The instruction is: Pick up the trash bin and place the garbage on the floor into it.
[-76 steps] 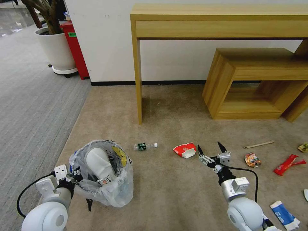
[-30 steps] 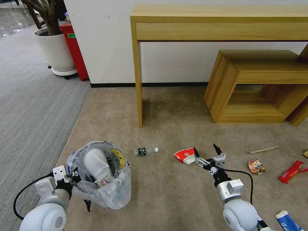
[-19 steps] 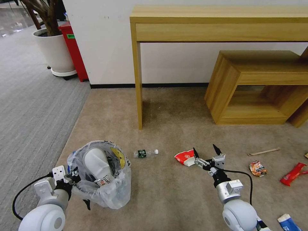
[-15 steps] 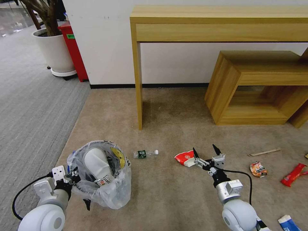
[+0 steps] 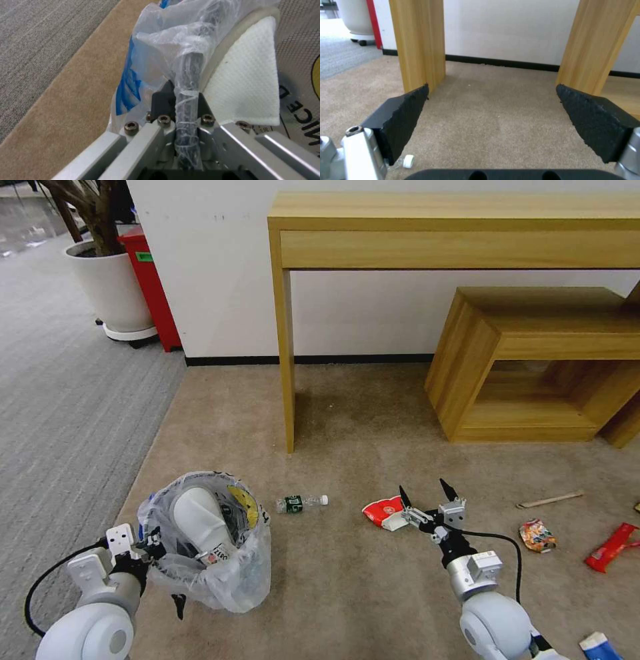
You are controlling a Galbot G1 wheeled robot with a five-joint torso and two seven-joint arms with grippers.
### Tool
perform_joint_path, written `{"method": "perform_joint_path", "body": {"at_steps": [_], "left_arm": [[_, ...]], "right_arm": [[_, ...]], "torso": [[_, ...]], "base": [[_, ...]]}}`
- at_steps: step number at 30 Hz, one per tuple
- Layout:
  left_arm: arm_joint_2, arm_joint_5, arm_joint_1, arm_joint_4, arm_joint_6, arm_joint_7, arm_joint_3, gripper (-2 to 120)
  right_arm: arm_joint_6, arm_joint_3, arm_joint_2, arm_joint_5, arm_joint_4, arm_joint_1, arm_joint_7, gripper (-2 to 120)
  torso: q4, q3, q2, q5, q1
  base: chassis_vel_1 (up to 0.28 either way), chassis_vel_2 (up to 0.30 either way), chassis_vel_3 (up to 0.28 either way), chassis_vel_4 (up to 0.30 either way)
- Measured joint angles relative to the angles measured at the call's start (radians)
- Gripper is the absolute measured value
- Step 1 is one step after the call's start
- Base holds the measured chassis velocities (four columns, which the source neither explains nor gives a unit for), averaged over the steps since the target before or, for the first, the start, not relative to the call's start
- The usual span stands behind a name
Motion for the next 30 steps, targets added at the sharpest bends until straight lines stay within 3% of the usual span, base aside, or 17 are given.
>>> {"method": "perform_joint_path", "body": {"at_steps": [22,28,30], "left_arm": [[0.004,-0.004,-0.007,0.015,-0.003,0.004,0.003,1],[0.002,0.0,-0.004,0.018,-0.011,0.006,0.001,1],[0.0,0.001,-0.003,0.019,-0.014,0.007,-0.001,1]], "right_arm": [[-0.006,-0.025,0.007,0.028,-0.014,0.024,0.005,98],[-0.125,-0.07,-0.007,0.15,0.005,0.049,0.114,100],[-0.235,-0.088,-0.009,0.203,0.018,0.066,0.226,100]], "torso": [[0.0,0.0,0.0,0.0,0.0],[0.0001,0.0,0.0,0.0,0.0],[0.0,0.0,0.0,0.0,0.0]], "base": [[-0.006,0.004,0.008,-0.005],[0.0,0.0,0.0,0.0],[0.0,0.0,0.0,0.0]]}}
